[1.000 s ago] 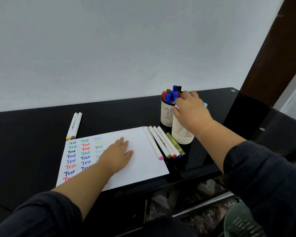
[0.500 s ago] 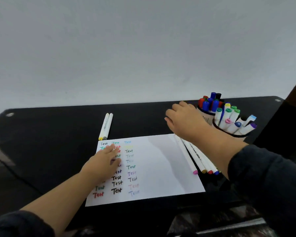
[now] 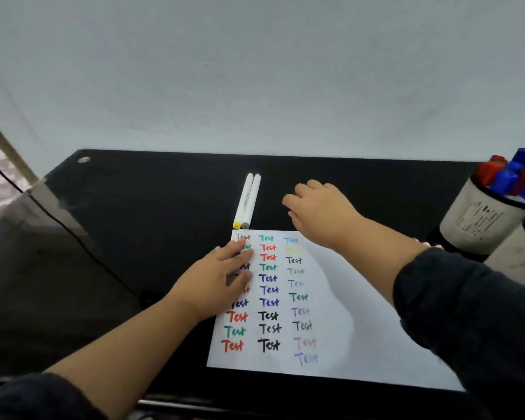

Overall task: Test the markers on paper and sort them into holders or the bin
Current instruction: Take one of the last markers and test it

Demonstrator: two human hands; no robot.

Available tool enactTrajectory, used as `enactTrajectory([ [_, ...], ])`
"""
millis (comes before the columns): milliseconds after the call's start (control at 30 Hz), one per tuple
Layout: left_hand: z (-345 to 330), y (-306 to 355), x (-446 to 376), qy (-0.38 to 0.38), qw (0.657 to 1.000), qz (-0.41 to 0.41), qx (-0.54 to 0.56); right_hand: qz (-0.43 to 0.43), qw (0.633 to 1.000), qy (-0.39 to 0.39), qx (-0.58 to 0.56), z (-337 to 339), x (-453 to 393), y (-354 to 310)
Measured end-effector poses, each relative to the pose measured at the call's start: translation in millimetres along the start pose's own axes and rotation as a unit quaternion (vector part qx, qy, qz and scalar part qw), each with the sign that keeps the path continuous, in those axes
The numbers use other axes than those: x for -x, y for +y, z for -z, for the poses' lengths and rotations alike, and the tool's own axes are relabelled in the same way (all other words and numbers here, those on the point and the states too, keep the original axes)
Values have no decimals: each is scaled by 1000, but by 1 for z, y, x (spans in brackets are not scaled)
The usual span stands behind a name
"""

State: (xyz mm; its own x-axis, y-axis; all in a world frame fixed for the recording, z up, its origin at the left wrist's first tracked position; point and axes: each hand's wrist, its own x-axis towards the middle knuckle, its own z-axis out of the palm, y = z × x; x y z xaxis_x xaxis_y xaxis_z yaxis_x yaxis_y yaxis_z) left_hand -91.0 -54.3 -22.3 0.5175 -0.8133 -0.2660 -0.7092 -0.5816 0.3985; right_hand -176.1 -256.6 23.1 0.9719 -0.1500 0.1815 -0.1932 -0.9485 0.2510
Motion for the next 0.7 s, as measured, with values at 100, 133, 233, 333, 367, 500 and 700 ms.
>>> enactTrajectory([
  [100,0,-3,-1,-1,1000,1,11,18,998,-54,-11,-12,-22,-9],
  [133,0,-3,-1,-2,1000,0,12,27,997,-74,-19,-15,-27,-11],
  [233,0,-4,-2,-5,1000,-3,7,59,989,-129,-42,-18,-40,-19],
  [333,1,-4,-2,-7,1000,-6,5,78,985,-144,-59,-20,-47,-25],
  [367,1,-4,-2,-7,1000,-8,4,74,985,-135,-75,-21,-48,-26],
  [500,2,-5,-3,-6,1000,-7,-1,50,988,-105,-102,-23,-50,-26],
  [700,0,-7,-3,-2,1000,-7,-1,49,994,-85,-49,-32,-47,-22],
])
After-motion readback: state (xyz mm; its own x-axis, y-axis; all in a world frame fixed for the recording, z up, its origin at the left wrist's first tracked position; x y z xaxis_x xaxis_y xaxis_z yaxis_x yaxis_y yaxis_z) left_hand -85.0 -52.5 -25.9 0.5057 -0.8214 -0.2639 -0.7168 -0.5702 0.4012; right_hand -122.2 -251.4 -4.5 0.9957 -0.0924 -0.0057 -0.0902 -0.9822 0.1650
